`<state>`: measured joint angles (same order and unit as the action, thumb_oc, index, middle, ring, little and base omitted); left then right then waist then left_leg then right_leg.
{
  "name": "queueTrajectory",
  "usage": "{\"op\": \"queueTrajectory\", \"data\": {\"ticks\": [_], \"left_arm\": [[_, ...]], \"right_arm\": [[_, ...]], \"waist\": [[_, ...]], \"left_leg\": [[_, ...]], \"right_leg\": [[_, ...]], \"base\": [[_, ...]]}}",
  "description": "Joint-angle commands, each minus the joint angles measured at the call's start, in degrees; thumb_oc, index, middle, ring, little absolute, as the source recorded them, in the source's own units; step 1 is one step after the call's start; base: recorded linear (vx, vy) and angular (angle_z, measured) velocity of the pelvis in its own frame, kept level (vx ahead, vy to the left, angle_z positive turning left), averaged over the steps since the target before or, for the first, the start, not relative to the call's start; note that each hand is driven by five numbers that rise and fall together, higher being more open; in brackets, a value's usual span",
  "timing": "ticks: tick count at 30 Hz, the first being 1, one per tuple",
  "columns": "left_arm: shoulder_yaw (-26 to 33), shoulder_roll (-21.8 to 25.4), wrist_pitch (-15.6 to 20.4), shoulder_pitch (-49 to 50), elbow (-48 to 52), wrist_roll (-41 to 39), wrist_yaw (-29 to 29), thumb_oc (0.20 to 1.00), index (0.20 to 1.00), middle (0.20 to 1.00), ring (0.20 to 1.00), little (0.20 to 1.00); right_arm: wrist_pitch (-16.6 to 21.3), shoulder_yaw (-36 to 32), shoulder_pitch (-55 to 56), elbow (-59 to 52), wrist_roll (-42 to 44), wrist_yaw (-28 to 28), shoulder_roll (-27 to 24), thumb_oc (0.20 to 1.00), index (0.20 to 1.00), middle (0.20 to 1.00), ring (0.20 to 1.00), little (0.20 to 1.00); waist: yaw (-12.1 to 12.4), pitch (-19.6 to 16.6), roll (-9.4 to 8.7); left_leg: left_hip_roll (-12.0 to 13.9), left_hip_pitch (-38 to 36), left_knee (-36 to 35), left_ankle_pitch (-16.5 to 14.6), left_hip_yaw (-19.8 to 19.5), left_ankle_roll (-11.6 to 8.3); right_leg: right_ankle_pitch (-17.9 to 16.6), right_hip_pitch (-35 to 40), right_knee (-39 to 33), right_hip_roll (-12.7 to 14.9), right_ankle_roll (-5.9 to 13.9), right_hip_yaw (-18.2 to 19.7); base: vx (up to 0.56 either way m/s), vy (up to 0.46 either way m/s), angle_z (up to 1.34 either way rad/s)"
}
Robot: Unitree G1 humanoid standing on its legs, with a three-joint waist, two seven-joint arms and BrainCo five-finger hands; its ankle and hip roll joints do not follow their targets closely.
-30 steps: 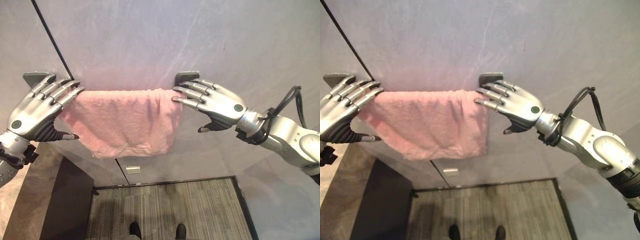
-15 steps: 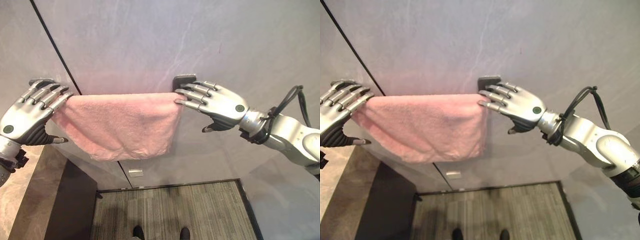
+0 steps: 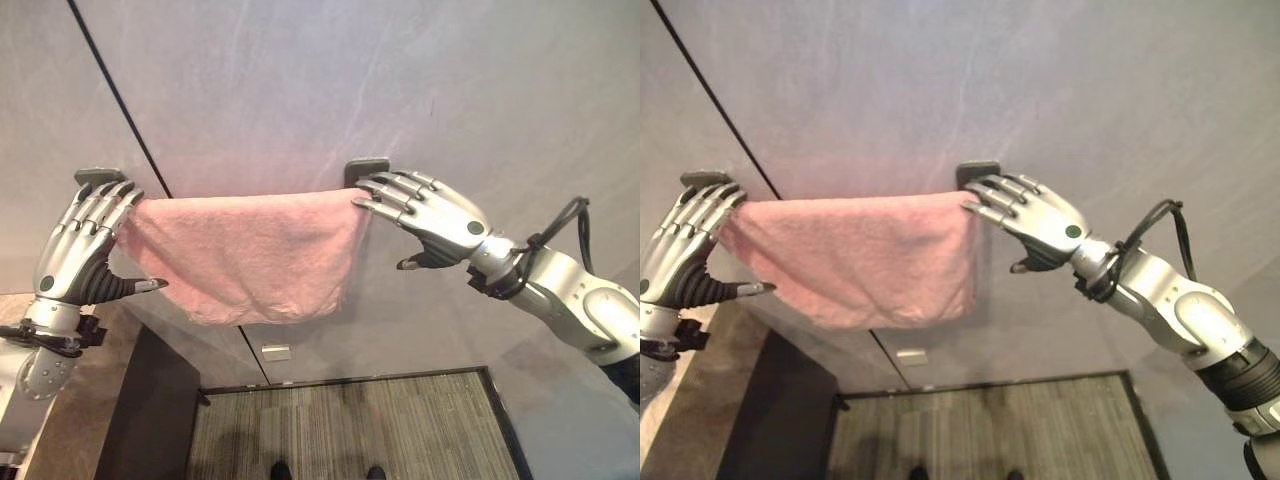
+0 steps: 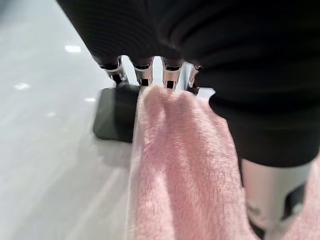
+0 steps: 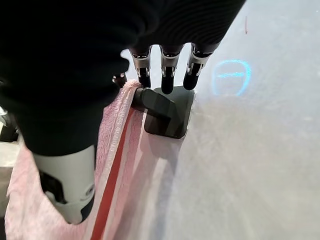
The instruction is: Put brush and paste in cup on sink, flatten towel.
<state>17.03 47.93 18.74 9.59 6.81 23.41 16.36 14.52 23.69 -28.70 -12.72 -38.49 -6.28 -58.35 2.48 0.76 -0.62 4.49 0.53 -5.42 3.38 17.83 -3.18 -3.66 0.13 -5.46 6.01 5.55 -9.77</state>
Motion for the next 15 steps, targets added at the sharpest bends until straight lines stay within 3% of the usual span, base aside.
{"op": "queueTrajectory", "data": {"ticks": [1,5,9,11,13,14,15], "left_arm": [[-2.92,-0.10,-1.11,-1.12,-4.27,-5.65,0.64,1.000,1.000,1.000,1.000,1.000],[-3.75,-3.32,-0.74,-4.48,-4.18,-7.47,3.11,1.000,1.000,1.000,1.000,1.000],[-2.11,-8.07,0.75,-6.40,-3.49,-10.61,8.36,1.000,1.000,1.000,1.000,1.000],[-1.59,-9.88,0.98,-5.81,-3.54,-12.37,8.78,1.000,1.000,1.000,1.000,1.000],[-0.53,-15.13,1.11,-4.26,-4.07,-17.64,10.37,1.000,1.000,1.000,1.000,1.000],[-0.89,-20.59,1.48,-1.43,-4.47,-24.88,8.21,1.000,1.000,1.000,1.000,1.000],[-0.98,-20.57,1.43,-1.08,-4.26,-25.14,7.92,1.000,1.000,1.000,1.000,1.000]], "right_arm": [[-3.34,-2.13,-3.83,1.72,5.68,-1.69,3.87,1.000,1.000,1.000,1.000,1.000],[-3.38,-3.97,-4.33,1.22,12.24,-3.83,9.89,1.000,1.000,1.000,1.000,1.000],[-1.33,-10.41,0.21,-3.11,19.73,-9.00,18.35,1.000,1.000,1.000,1.000,1.000],[-0.91,-12.58,2.45,-4.56,21.34,-9.80,19.56,1.000,1.000,1.000,1.000,1.000],[0.15,-16.74,7.60,-7.33,24.70,-11.47,22.83,1.000,1.000,1.000,1.000,1.000],[1.06,-21.48,14.15,-10.23,27.04,-11.99,24.77,1.000,1.000,1.000,1.000,1.000],[0.97,-21.81,14.92,-10.78,27.13,-11.78,24.77,1.000,1.000,1.000,1.000,1.000]], "waist": [[1.20,1.69,-2.47],[1.05,1.00,-2.55],[0.66,0.55,-2.50],[0.40,0.50,-2.46],[-0.10,0.71,-2.47],[-0.97,0.91,-2.42],[-0.78,0.61,-2.39]], "left_leg": [[6.18,-0.25,0.42,1.36,1.23,-5.12],[6.22,-0.35,0.42,1.56,1.18,-4.88],[6.16,-1.02,0.42,1.39,1.39,-4.75],[6.18,-1.12,0.42,1.35,1.54,-4.69],[6.22,-1.38,0.42,1.31,1.76,-4.55],[6.28,-1.62,0.42,1.29,2.09,-4.38],[6.30,-1.61,0.42,1.28,2.12,-4.38]], "right_leg": [[-3.04,1.84,0.46,9.54,7.49,-3.55],[-3.14,2.05,0.46,9.45,7.15,-3.54],[-3.00,2.28,0.46,9.43,6.84,-2.99],[-2.99,2.19,0.46,9.44,6.78,-2.90],[-2.96,2.17,0.46,9.42,6.62,-2.79],[-3.01,2.14,0.46,9.39,6.53,-2.62],[-3.01,2.11,0.46,9.37,6.52,-2.60]], "base": [[0.00,0.000,0.00],[0.00,0.000,0.00],[0.00,0.000,0.00],[0.00,0.000,0.00],[0.00,0.001,-0.02],[0.00,0.000,0.00],[0.00,0.000,0.00]]}}
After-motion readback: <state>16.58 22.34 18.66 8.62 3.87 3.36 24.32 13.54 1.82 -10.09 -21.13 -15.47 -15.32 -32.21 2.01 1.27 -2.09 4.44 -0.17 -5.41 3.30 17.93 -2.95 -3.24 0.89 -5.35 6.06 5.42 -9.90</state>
